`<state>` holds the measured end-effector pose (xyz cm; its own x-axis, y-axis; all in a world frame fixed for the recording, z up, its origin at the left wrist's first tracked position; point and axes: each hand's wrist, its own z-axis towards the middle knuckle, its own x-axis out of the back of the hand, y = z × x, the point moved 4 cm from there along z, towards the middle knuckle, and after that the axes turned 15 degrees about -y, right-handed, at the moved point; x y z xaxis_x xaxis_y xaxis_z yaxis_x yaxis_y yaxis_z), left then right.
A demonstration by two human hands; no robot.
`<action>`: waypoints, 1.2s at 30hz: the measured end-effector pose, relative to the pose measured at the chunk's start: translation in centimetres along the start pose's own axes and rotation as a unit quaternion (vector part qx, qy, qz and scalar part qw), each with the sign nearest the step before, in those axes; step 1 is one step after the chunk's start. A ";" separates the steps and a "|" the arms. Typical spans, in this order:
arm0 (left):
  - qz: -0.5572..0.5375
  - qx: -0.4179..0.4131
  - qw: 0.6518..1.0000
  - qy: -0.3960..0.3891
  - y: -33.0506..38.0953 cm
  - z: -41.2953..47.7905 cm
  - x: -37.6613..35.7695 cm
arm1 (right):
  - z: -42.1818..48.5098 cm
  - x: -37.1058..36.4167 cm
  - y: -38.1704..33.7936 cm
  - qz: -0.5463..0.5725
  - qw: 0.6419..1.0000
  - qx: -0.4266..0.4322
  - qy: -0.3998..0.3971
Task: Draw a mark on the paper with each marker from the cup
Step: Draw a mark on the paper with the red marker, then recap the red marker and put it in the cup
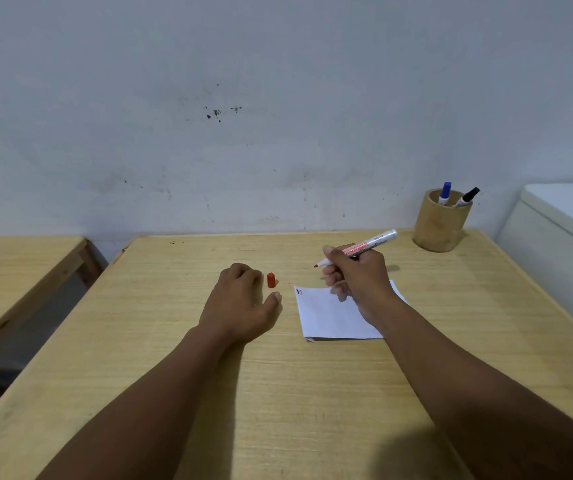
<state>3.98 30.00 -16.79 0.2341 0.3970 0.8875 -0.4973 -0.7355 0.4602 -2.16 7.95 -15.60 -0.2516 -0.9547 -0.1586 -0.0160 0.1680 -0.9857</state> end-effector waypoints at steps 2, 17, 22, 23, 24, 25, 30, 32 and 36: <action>-0.001 0.007 1.000 -0.017 -0.2 0.4 0.3 | 0.1 0.3 -0.8 0.052 0.998 -0.016 0.029; -0.118 0.000 0.993 -0.027 3.0 4.2 3.8 | 0.1 3.8 -7.7 0.147 0.989 -0.031 0.006; -0.401 -0.044 0.914 -0.039 7.8 6.2 5.6 | -0.1 4.8 -7.9 0.173 0.984 -0.024 0.033; -0.432 -0.051 0.899 -0.051 8.9 6.6 5.8 | -0.1 4.9 -8.0 0.175 0.984 -0.020 0.033; -0.454 -0.056 0.887 -0.061 9.9 7.0 5.9 | -0.1 5.2 -8.1 0.178 0.983 -0.015 0.035; -0.472 -0.059 0.877 -0.070 10.8 7.4 5.9 | -0.1 5.4 -8.3 0.181 0.983 -0.009 0.038; -0.526 -0.071 0.841 -0.105 14.0 9.3 4.9 | -0.4 6.8 -9.0 0.180 0.982 0.012 0.059; -0.538 -0.075 0.831 -0.117 14.9 9.8 4.4 | -0.4 7.4 -9.2 0.183 0.981 0.018 0.063; -0.541 -0.081 0.826 -0.138 16.6 10.6 3.4 | -0.4 8.5 -9.4 0.185 0.980 0.030 0.062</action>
<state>5.35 13.38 -5.87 0.7844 0.6174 -0.0592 0.0283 0.0598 0.9978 -4.48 -1.61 -7.70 -0.3451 -0.7939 -0.5006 0.1544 0.4780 -0.8647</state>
